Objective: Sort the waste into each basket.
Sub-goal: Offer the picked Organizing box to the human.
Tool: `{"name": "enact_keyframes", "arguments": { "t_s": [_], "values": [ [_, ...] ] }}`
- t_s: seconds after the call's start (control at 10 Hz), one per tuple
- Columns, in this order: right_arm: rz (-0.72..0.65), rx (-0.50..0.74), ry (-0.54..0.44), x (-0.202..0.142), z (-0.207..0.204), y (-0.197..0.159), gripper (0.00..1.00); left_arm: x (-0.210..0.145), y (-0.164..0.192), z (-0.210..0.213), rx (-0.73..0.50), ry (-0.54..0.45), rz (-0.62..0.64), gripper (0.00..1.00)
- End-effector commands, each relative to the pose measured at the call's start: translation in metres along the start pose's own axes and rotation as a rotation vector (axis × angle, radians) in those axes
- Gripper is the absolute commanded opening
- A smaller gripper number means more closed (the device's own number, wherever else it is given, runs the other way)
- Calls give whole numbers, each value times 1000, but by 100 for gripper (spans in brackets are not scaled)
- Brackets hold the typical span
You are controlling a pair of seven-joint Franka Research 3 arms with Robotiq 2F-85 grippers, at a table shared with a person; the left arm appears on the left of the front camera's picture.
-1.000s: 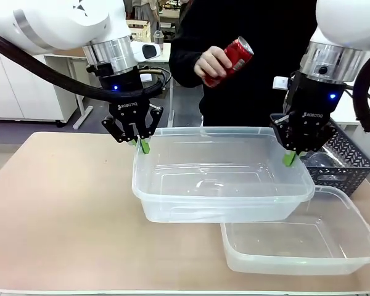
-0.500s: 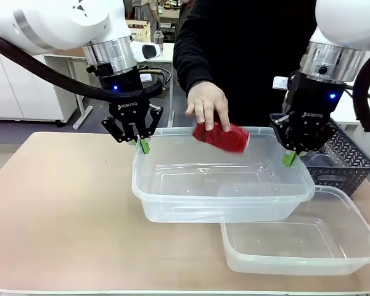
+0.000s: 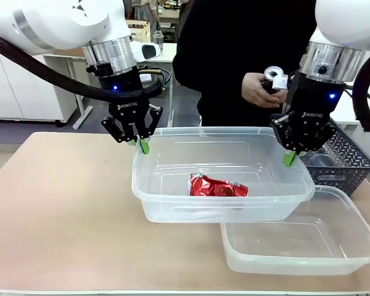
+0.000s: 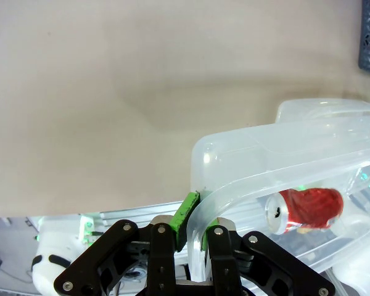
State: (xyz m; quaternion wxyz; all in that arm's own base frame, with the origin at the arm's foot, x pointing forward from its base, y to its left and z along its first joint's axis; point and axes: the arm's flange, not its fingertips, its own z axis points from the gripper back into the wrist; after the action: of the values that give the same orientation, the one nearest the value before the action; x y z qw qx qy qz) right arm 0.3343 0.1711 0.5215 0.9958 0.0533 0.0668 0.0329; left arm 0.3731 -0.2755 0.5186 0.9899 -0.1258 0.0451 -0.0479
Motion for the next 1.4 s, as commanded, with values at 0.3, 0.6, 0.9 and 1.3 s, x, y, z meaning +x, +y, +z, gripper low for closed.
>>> {"name": "enact_keyframes", "arguments": {
  "t_s": [0.3, 0.6, 0.9, 1.3],
  "values": [
    [2, -14, 1, 0, 5, -1, 6, -3, 2, 4, -11, -7, -14, 7],
    [2, -14, 1, 0, 5, -1, 6, -3, 2, 4, -11, -7, -14, 7],
    [2, -14, 1, 0, 5, -1, 6, -3, 2, 4, -11, -7, -14, 7],
    [2, -14, 1, 0, 5, -1, 6, -3, 2, 4, -11, -7, -14, 7]
  ]
}}
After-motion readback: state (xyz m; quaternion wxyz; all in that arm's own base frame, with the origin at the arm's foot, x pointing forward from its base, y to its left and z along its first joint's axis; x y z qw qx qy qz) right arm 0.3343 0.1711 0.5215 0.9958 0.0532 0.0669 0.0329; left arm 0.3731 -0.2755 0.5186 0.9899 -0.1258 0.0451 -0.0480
